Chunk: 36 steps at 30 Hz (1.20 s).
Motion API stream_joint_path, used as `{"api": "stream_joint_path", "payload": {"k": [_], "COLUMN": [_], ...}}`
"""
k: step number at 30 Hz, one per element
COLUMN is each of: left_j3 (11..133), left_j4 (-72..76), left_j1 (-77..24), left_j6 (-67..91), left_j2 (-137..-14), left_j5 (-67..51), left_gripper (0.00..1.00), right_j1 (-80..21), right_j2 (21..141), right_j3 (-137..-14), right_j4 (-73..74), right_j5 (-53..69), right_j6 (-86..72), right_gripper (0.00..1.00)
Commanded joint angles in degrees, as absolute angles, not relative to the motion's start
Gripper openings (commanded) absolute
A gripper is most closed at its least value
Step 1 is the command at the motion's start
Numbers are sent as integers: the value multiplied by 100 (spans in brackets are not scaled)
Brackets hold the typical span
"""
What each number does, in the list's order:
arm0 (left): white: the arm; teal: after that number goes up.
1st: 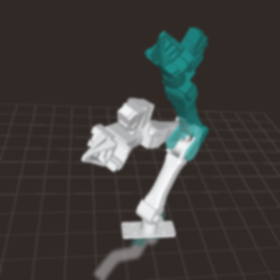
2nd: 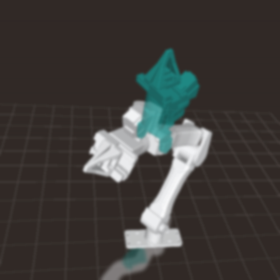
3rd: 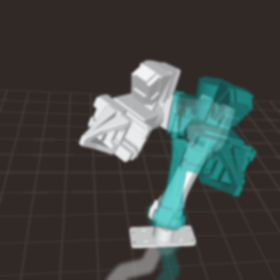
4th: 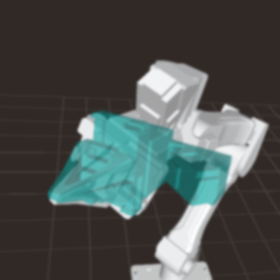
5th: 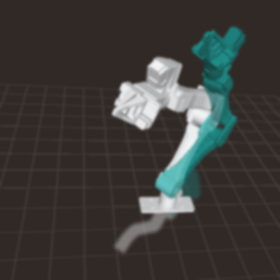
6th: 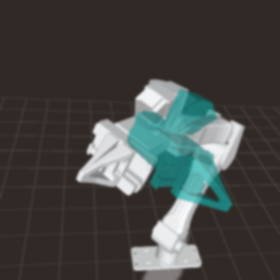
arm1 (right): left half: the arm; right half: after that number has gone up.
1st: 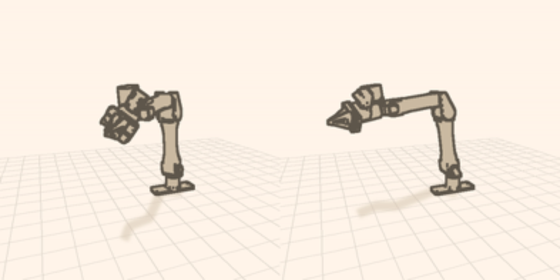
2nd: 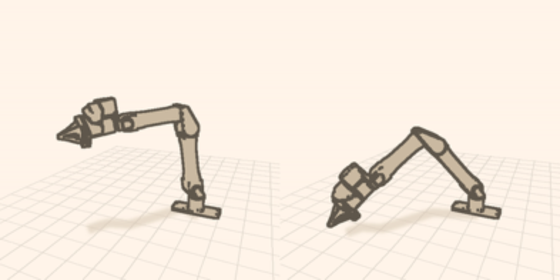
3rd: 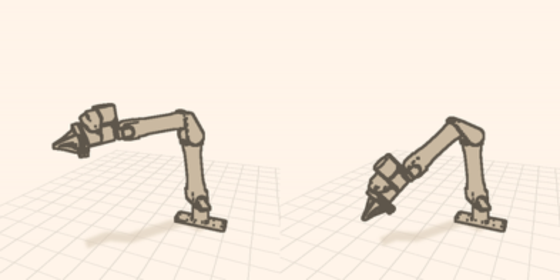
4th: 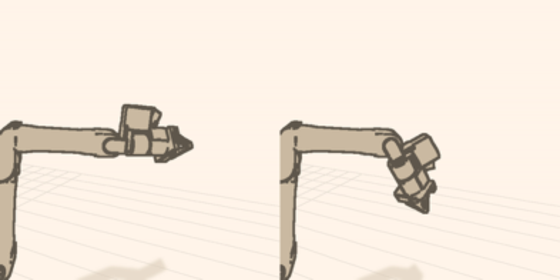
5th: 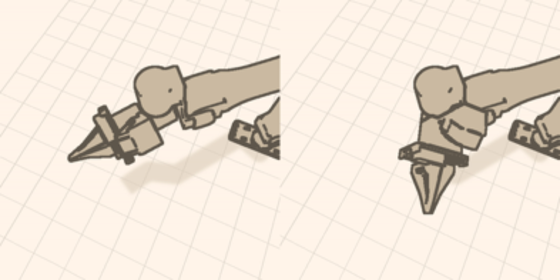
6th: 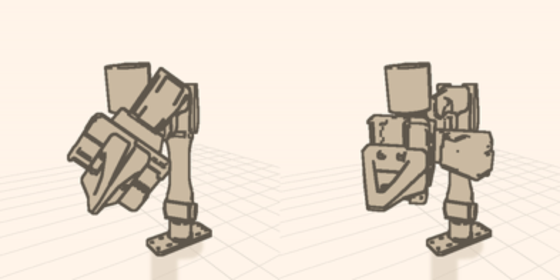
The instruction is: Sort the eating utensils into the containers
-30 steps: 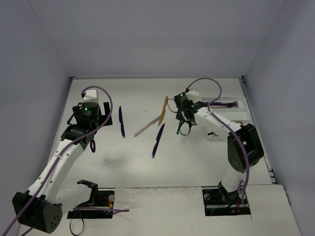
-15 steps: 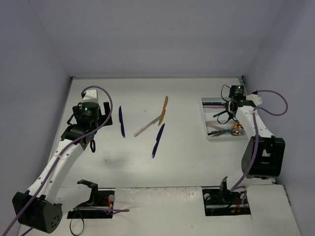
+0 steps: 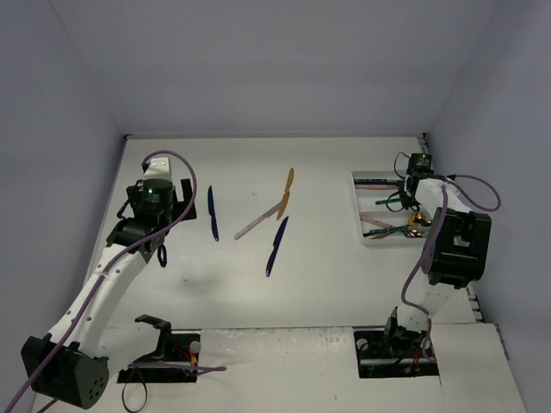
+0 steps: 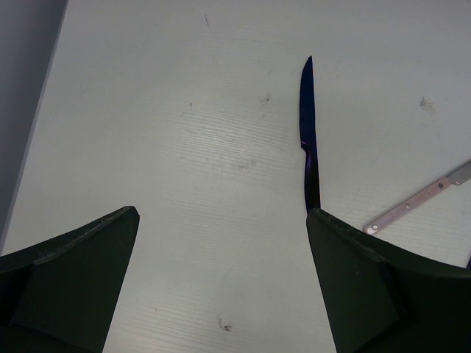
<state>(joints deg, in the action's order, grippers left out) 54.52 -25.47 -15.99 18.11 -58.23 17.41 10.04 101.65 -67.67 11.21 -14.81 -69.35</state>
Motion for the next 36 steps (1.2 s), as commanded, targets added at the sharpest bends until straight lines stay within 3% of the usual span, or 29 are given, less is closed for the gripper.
{"api": "stream_joint_path", "payload": {"k": [1, 11, 25, 32, 36], "left_j3": [5573, 5590, 5591, 5595, 5590], "left_j4": [-2338, -2363, -2355, -2360, -2355], "left_j1": [-1556, -1556, -1556, -1560, -1556], "left_j6": [1819, 1821, 1827, 1819, 1819], "left_j2": [-5713, -5695, -5713, -5691, -5687], "left_j5": [1793, 1793, 1774, 1767, 1758], "left_gripper": [97, 97, 97, 97, 97], "right_j1": [984, 909, 542, -329, -1232], "right_j2": [10294, 10666, 10004, 9355, 9211], "right_j3": [-7129, -7128, -6976, -7171, -7190], "right_j4": [895, 749, 694, 708, 846], "right_j5": [-1387, -952, -693, -1175, -1155], "right_j6": [-7278, -7196, -6717, -4995, -3895], "right_gripper": [0, 7, 32, 42, 57]}}
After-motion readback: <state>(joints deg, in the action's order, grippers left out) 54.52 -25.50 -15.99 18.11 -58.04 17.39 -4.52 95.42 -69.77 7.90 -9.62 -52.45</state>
